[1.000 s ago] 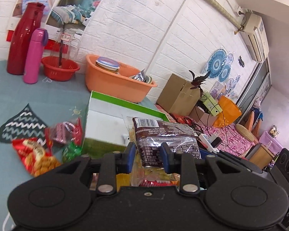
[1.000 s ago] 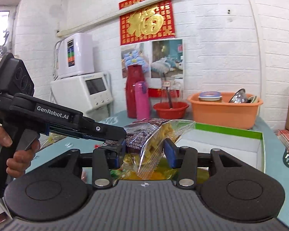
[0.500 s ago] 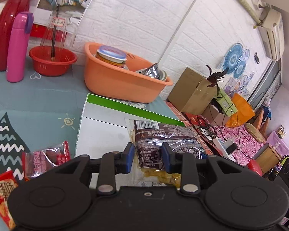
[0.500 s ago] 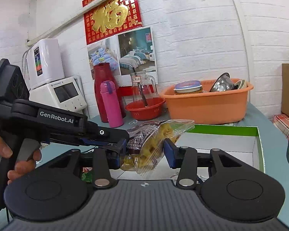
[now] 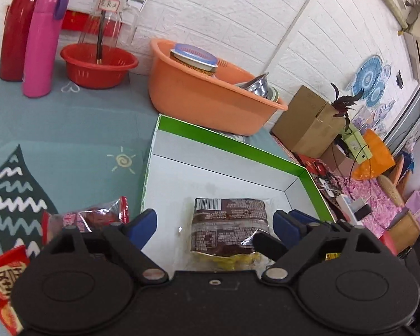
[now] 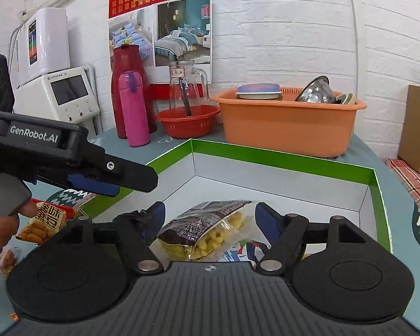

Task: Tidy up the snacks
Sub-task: 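Return to the pile and grasp the red chip bag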

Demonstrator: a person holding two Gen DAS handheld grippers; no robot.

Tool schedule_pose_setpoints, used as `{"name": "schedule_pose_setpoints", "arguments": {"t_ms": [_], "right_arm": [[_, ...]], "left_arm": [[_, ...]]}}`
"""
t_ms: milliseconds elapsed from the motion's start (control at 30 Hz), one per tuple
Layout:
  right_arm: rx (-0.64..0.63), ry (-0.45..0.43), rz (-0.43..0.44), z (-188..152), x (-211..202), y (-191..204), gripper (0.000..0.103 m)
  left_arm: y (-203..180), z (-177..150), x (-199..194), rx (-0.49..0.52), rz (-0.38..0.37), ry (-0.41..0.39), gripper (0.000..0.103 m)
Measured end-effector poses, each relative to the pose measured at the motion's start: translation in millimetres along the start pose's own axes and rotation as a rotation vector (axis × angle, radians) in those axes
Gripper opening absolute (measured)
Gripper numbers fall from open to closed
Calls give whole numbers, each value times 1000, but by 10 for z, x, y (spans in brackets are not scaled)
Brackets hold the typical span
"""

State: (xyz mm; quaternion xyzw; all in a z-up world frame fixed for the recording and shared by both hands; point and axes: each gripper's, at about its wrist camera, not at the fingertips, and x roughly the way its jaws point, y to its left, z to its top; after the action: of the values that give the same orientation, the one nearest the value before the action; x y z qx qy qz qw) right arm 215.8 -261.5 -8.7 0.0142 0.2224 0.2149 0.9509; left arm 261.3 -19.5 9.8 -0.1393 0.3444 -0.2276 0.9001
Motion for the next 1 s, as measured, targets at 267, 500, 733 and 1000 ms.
{"name": "schedule_pose_setpoints", "arguments": {"t_ms": [267, 500, 733, 1000], "right_arm": [[-32, -115, -47, 122, -746, 115, 103], [7, -159, 2, -160, -1337, 218, 103], [91, -83, 62, -533, -1436, 295, 103], [-34, -8, 31, -640, -1140, 534, 72]], "left_arm": [[-333, -108, -620, 14, -30, -81, 103], [-563, -590, -1074, 40, -78, -108, 103], [-679, -1111, -1113, 33, -183, -66, 103], [-506, -1368, -1133, -55, -172, -25, 103]]}}
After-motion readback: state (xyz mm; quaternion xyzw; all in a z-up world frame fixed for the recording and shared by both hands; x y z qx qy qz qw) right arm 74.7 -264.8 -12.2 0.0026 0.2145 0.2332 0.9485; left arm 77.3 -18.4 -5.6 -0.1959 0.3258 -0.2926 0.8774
